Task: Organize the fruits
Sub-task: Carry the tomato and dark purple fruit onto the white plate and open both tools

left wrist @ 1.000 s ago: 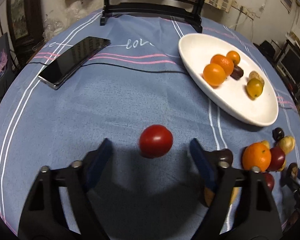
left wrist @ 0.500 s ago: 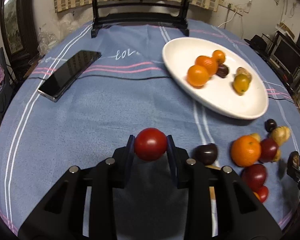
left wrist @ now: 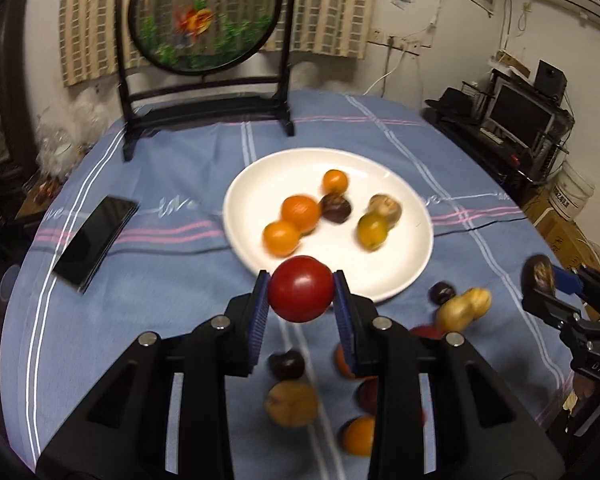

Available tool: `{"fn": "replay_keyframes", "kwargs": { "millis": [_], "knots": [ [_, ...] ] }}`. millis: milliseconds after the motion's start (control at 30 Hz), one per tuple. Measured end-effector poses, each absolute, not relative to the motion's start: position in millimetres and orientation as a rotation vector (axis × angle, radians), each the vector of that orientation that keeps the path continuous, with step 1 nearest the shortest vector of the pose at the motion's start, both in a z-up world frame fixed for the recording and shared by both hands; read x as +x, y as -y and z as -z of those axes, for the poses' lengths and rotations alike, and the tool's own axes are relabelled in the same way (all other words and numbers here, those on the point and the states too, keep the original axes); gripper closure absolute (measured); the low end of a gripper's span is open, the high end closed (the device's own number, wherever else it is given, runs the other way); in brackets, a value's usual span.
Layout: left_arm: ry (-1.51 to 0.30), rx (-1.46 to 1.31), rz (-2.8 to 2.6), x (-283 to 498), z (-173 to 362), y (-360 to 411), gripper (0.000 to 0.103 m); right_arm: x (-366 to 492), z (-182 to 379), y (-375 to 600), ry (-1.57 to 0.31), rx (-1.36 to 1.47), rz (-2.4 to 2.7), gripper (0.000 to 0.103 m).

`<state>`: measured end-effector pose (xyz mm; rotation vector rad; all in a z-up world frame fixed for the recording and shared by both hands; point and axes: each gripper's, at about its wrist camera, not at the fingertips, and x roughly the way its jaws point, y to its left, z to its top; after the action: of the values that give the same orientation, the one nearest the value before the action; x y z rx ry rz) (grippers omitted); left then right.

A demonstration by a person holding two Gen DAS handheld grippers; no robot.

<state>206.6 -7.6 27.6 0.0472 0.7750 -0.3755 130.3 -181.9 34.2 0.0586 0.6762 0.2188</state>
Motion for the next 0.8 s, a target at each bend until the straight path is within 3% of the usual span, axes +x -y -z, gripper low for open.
{"fn": "replay_keyframes", "kwargs": {
  "millis": [433,800],
  "knots": [
    [-0.946,0.037,0.408,278,26,67,0.071,237,-15,181,-0.785,0.140,-0.247,0.056],
    [-0.963,0.087,0.350,305,44,73,0.070,303,13,175,-0.889,0.167,-0.210,0.056]
  ]
}}
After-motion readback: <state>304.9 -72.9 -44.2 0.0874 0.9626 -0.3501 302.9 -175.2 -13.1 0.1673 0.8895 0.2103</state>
